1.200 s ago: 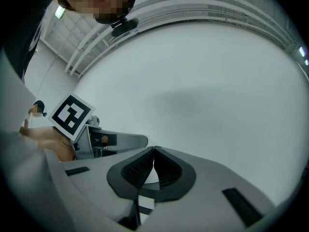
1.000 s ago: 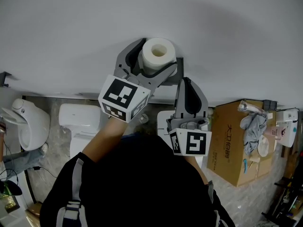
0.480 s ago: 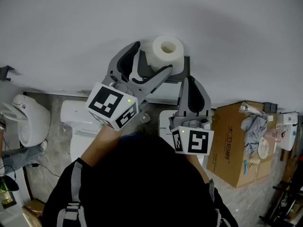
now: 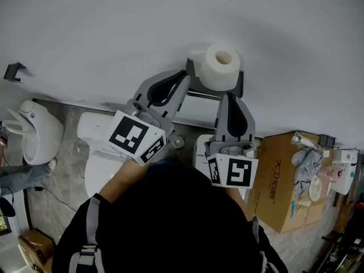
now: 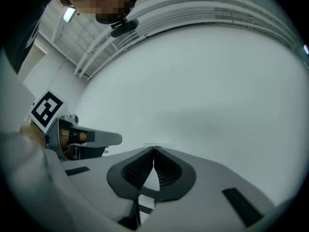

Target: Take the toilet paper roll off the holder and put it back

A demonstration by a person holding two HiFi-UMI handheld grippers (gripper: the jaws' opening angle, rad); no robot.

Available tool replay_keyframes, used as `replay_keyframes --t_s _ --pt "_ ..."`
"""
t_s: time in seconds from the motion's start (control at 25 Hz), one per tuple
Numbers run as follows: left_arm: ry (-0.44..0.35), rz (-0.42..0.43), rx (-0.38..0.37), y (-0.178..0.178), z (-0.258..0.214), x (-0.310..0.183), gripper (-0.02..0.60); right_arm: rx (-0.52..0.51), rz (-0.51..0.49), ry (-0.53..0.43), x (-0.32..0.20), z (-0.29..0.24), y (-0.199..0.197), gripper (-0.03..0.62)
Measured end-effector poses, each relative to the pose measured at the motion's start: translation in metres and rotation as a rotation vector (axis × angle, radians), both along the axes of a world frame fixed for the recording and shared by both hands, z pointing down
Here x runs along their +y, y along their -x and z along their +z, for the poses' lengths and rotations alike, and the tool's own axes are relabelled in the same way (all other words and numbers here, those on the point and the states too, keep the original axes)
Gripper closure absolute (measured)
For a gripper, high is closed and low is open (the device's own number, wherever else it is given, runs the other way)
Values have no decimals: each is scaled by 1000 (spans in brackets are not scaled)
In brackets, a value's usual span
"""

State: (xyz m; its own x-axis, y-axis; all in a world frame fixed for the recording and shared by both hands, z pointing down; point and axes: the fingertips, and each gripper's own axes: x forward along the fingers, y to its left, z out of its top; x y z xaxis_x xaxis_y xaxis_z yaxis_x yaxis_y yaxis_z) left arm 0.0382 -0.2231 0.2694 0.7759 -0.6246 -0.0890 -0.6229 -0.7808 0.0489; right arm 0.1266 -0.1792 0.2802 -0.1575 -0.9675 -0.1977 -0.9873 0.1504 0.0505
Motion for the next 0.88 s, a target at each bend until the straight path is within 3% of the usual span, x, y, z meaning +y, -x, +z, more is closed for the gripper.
replay_keyframes --t_s 0.24,0.36,0.88 --pt "-57 -110 -65 16 13 8 575 17 -2 -2 5 1 12 569" --pt "-39 -156 -98 18 31 12 575 32 14 8 8 8 11 571" --pt "7 -150 -112 6 62 26 575 5 11 70 13 41 -1 571"
